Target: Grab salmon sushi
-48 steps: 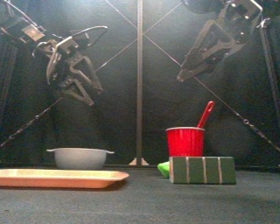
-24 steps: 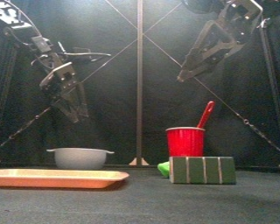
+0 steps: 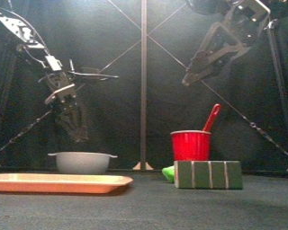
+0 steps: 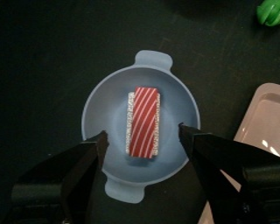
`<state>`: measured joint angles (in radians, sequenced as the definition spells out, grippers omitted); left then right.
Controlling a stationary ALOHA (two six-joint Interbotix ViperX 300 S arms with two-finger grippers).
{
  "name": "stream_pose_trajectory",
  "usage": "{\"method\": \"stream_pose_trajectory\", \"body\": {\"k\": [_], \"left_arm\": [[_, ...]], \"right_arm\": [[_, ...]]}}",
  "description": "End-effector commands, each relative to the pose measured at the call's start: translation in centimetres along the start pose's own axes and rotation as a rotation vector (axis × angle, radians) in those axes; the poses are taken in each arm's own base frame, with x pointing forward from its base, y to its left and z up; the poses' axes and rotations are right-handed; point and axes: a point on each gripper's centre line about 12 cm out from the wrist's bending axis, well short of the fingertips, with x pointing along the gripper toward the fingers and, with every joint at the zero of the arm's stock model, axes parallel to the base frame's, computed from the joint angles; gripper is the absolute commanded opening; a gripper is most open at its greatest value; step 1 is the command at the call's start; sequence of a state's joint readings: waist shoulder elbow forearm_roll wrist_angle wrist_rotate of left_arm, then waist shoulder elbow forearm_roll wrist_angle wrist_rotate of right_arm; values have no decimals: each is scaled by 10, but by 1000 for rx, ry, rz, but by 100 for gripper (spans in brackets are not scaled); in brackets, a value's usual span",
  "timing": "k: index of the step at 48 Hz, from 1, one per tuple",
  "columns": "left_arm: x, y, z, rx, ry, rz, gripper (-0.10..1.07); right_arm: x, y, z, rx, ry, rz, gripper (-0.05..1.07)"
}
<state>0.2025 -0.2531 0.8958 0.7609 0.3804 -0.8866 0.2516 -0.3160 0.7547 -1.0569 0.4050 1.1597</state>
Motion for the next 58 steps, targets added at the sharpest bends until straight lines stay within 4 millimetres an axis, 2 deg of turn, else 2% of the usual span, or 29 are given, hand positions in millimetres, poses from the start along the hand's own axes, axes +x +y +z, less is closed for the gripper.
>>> {"method": "stream_pose_trajectory", "body": {"k": [1,35,58], "left_arm": [[5,5,9,-24,-17,-3,98],[41,5,-3,-33,39,-42,98],[52,8,-6,-54,44,-61,98]], "right_arm": [[-3,-1,6,6,-18,1,91],[-2,-1,1,4,-8,3,91],[-2,-2,-1,5,-3,1,91]]}}
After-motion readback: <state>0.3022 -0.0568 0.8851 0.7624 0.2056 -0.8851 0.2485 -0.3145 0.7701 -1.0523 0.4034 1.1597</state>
